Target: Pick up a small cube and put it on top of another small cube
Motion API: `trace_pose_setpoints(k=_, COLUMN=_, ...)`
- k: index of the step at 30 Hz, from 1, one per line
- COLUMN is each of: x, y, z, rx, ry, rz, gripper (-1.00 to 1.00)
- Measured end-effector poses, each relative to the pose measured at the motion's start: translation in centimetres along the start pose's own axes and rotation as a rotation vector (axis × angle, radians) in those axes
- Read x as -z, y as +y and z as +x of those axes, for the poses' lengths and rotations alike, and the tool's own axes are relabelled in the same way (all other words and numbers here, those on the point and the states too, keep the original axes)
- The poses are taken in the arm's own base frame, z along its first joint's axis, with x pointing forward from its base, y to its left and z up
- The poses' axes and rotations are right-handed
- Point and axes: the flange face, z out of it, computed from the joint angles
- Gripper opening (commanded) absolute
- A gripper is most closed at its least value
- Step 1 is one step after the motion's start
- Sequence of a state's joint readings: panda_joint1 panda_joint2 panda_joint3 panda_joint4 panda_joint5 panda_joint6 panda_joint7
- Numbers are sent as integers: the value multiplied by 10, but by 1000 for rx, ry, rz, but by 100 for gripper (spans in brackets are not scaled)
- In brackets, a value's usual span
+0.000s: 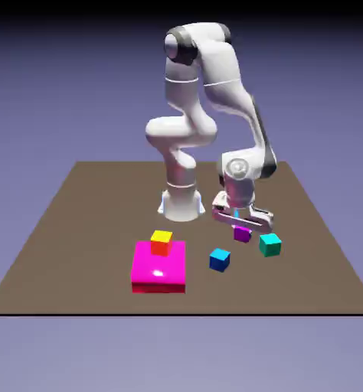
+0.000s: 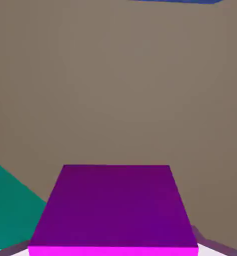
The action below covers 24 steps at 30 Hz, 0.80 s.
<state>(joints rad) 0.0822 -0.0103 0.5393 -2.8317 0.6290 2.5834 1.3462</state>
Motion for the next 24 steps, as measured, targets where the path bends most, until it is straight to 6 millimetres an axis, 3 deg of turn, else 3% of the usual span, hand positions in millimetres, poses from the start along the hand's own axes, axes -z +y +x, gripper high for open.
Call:
trace_pose_setpoints(k=2, x=12, y=-8, z=8, rx=-8, ry=-8, rz=3, gripper=-100)
trace_pose_setpoints(k=3, x=33, y=-20, z=43, rx=-94, ry=-34, rz=26, gripper=-100)
trace_pose_setpoints(k=4, x=46, y=-26, z=53, rx=-102, ry=-40, rz=29, gripper=-100)
trace_pose_setpoints(k=8, x=107, y=-36, z=129, rx=-220, ry=-75, rz=64, gripper=-100)
trace_pose_setpoints(k=11, x=153, y=-22, z=195, rx=-324, ry=-96, rz=90, gripper=-100)
trace_pose_setpoints(k=14, x=197, y=11, z=262, rx=-437, ry=-114, rz=113, gripper=-100)
trace_pose_setpoints(k=16, x=201, y=16, z=268, rx=-448, ry=-115, rz=115, gripper=-100)
trace_pose_setpoints(k=20, x=143, y=5, z=269, rx=-448, ry=-116, rz=115, gripper=-100)
trace_pose_setpoints(k=21, x=132, y=4, z=268, rx=-447, ry=-115, rz=114, gripper=100)
trace_pose_setpoints(k=23, x=132, y=4, z=269, rx=-448, ry=-113, rz=113, gripper=100)
trace_pose_setpoints(k=24, x=147, y=5, z=269, rx=-448, ry=-115, rz=114, gripper=100)
